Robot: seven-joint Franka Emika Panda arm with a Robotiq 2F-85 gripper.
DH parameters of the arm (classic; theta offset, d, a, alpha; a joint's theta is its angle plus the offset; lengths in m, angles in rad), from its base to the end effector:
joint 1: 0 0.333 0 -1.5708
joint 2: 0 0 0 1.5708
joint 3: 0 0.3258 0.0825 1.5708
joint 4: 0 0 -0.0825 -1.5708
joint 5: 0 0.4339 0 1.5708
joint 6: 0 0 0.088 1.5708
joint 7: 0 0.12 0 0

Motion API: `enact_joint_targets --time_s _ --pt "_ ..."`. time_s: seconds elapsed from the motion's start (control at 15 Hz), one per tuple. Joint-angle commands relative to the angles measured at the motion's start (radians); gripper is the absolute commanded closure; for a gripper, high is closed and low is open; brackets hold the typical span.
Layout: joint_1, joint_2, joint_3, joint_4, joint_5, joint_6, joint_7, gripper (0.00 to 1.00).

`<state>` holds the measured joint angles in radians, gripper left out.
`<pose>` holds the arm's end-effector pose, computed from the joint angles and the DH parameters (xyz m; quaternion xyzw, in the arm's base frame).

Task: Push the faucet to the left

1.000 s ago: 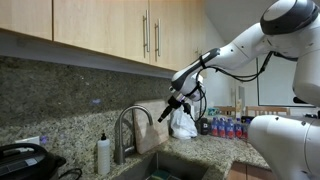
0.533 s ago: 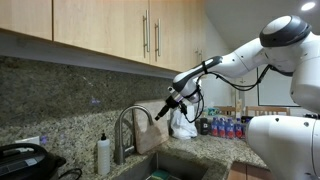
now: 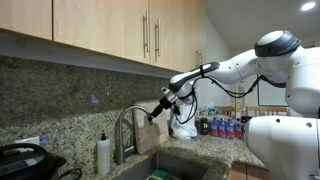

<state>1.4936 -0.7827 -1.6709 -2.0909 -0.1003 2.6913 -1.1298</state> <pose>0.6250 -0.1855 0.3836 -0.8406 -0.3471 -0.4007 0.1112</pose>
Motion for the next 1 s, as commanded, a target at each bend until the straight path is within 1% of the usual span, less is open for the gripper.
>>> enact_joint_targets --time_s 0.0,0.47,0.93 --pt "0.036 -0.029 -0.012 0.04 -0.041 -0.032 0.011 0.0" --pt "0.056 -0.051 -0.026 0.041 -0.067 -0.032 0.019 0.0" --pt "0.035 -0.057 -0.012 -0.002 -0.07 0.009 0.026 0.0"
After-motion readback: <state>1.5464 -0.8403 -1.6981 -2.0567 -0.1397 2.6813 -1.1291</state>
